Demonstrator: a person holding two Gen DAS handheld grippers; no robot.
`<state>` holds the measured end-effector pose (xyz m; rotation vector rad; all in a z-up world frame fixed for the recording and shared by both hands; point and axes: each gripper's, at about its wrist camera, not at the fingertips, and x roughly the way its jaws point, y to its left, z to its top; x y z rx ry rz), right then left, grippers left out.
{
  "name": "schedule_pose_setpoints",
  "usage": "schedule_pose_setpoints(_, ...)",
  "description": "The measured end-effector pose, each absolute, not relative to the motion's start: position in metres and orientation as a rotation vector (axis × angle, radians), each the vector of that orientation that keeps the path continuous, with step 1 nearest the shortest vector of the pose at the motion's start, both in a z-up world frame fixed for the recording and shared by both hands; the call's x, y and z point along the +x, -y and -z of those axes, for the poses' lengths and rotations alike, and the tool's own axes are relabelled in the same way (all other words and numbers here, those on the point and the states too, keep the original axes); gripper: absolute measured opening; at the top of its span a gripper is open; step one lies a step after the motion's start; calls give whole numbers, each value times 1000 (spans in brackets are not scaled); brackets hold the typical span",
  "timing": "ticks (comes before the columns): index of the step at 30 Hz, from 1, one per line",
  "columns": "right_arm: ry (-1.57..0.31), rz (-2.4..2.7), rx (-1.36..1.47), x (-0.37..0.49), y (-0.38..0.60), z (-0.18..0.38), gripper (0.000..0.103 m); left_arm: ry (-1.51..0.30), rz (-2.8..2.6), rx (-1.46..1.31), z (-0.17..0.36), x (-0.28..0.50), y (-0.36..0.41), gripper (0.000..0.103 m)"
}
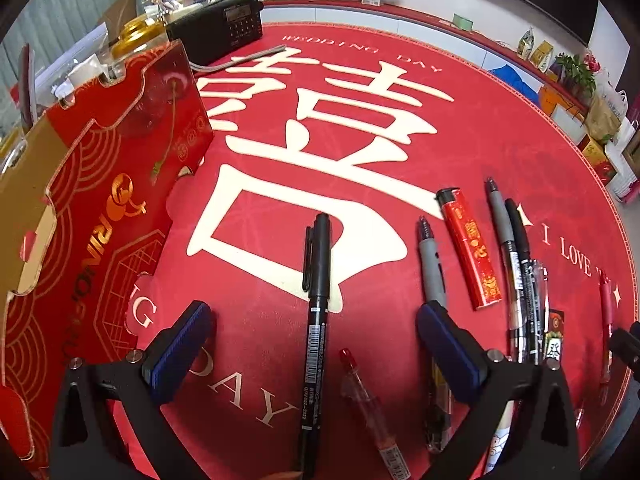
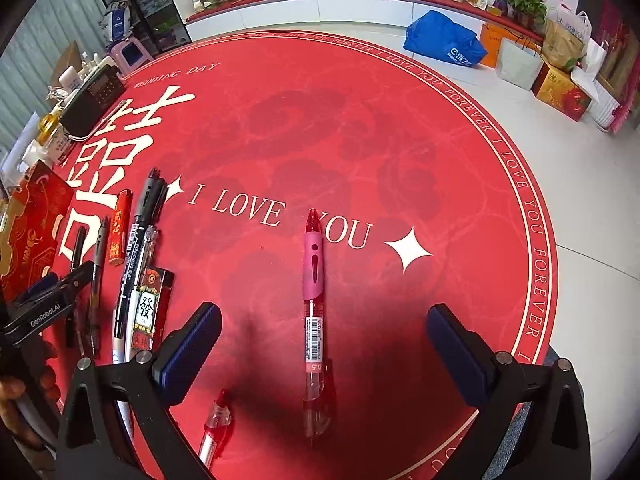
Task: Organize rigid objects
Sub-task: 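Move the left tool over the black marker while the right tool approaches the pink pen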
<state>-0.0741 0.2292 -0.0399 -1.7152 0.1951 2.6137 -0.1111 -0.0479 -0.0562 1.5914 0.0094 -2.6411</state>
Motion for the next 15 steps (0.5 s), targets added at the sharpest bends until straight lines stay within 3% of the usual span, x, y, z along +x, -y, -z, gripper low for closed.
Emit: schedule_pose_setpoints(15,-196,-2606,-1705,-73,-237,36,103,-20,2658,1563,45,-108,50,103)
